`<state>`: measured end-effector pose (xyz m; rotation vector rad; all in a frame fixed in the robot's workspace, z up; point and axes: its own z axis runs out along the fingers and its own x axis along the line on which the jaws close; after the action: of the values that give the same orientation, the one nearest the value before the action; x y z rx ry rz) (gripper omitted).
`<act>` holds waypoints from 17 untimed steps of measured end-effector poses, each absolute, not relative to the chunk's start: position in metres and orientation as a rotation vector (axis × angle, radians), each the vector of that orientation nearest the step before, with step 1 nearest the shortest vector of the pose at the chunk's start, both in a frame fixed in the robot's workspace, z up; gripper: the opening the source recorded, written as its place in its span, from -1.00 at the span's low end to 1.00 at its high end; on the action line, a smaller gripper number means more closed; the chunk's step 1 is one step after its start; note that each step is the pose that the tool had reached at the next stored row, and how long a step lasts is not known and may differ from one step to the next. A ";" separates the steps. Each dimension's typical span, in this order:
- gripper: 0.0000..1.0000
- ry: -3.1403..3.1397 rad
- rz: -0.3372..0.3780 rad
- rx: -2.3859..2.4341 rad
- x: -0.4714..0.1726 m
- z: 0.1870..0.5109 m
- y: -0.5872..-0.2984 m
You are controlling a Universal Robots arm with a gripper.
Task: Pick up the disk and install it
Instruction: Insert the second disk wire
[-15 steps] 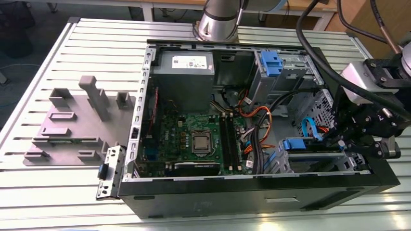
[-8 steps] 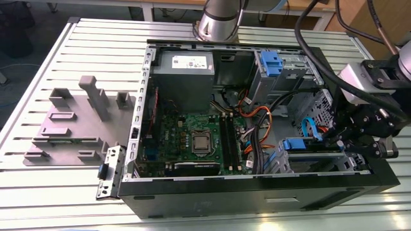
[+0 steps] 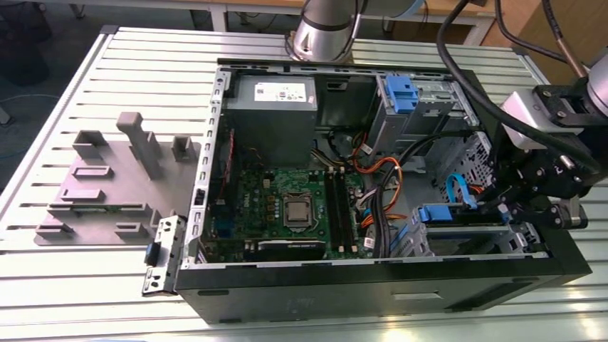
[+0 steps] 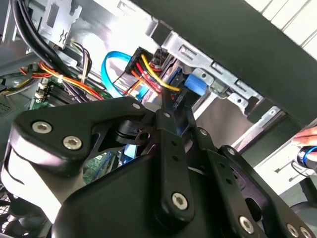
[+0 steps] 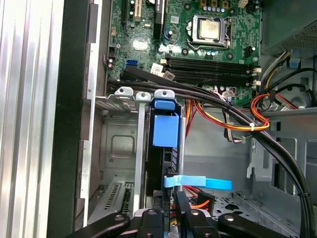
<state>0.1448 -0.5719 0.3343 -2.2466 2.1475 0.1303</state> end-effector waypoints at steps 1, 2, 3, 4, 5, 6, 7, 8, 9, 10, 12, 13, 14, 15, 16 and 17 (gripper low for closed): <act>-0.52 2.148 0.131 -2.247 0.146 0.334 -0.572; -0.52 2.148 0.132 -2.247 0.148 0.334 -0.572; -0.52 2.148 0.132 -2.248 0.150 0.334 -0.572; -0.52 2.148 0.133 -2.248 0.152 0.334 -0.572; -0.52 2.148 0.133 -2.248 0.152 0.334 -0.572; -0.52 2.148 0.133 -2.248 0.152 0.334 -0.572; -0.52 2.148 0.133 -2.248 0.152 0.334 -0.572; -0.52 2.148 0.133 -2.248 0.152 0.334 -0.572; -0.52 2.148 0.133 -2.248 0.152 0.334 -0.572; -0.52 2.148 0.133 -2.248 0.152 0.334 -0.572; -0.55 2.148 0.133 -2.248 0.152 0.334 -0.572; -0.55 2.148 0.133 -2.248 0.152 0.334 -0.572; -0.67 2.148 0.133 -2.248 0.152 0.334 -0.572; -0.67 2.148 0.133 -2.248 0.152 0.334 -0.572; -0.67 2.148 0.133 -2.248 0.152 0.334 -0.572; -0.67 2.148 0.133 -2.248 0.152 0.334 -0.572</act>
<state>0.1522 -0.5717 0.3344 -2.2480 2.1481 0.1332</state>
